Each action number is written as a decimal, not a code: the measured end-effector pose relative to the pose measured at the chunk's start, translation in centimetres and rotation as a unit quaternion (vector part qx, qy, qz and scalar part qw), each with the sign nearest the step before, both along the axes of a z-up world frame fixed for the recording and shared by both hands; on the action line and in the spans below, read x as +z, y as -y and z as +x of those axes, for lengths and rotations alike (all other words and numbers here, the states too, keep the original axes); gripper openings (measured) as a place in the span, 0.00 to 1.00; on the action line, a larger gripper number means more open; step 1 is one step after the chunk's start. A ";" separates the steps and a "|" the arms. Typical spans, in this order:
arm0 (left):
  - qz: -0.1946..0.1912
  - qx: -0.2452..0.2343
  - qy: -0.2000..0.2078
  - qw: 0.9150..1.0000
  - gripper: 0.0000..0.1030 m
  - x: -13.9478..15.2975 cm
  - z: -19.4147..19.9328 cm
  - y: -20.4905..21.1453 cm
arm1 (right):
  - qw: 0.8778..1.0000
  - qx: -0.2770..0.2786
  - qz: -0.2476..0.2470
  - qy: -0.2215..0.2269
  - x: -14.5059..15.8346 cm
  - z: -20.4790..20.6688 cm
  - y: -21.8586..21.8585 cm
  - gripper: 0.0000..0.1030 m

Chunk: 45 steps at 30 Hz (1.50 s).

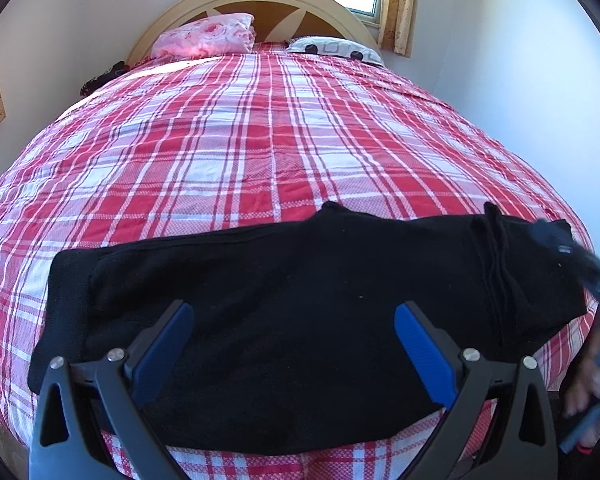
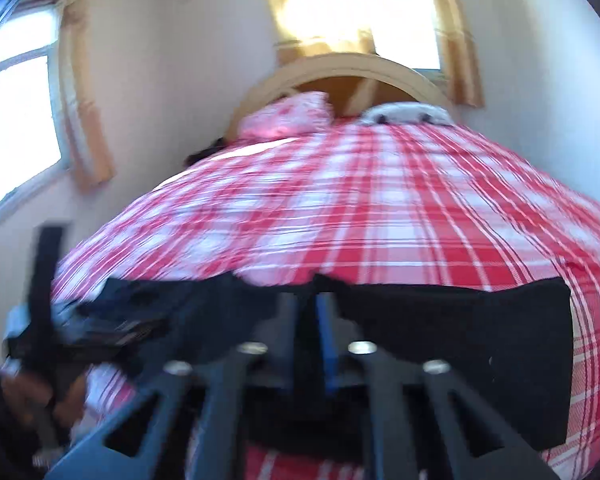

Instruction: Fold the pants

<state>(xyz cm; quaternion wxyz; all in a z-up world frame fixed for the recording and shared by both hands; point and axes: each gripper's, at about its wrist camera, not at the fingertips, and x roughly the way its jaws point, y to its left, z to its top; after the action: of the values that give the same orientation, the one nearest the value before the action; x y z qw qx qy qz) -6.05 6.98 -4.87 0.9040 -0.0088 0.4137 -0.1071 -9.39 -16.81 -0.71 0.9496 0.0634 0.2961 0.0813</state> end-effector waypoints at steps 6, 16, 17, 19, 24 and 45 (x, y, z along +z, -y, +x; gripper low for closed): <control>0.004 0.014 -0.004 1.000 1.00 -0.1 0.0 -0.5 | 0.995 -0.017 0.068 -0.065 -5.4 3.2 -1.9 0.11; 0.001 0.002 -0.003 1.000 1.00 -0.2 0.1 0.1 | 0.989 -0.040 0.139 0.002 -2.2 -5.4 2.8 0.11; 0.001 0.000 -0.006 1.000 1.00 -0.4 0.2 0.4 | 0.991 -0.047 0.124 -0.003 -2.3 -6.0 3.1 0.11; 0.003 -0.009 -0.012 1.000 1.00 -0.7 0.1 1.3 | 0.996 -0.042 0.081 -0.025 -3.1 -6.9 2.3 0.11; 0.019 -0.028 -0.007 0.999 1.00 -0.2 -0.8 2.3 | 0.988 0.025 0.121 -0.092 -7.3 -5.6 -1.5 0.12; 0.016 0.001 -0.009 1.000 1.00 -0.3 -0.2 0.8 | 0.904 0.050 0.419 -0.075 -8.9 -3.8 -0.8 0.09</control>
<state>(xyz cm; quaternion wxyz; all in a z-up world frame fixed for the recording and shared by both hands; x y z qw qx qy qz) -6.29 6.16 -5.20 0.9003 0.0041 0.4238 -0.0993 -13.17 -15.97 -9.58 0.8052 0.4465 0.3079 0.2398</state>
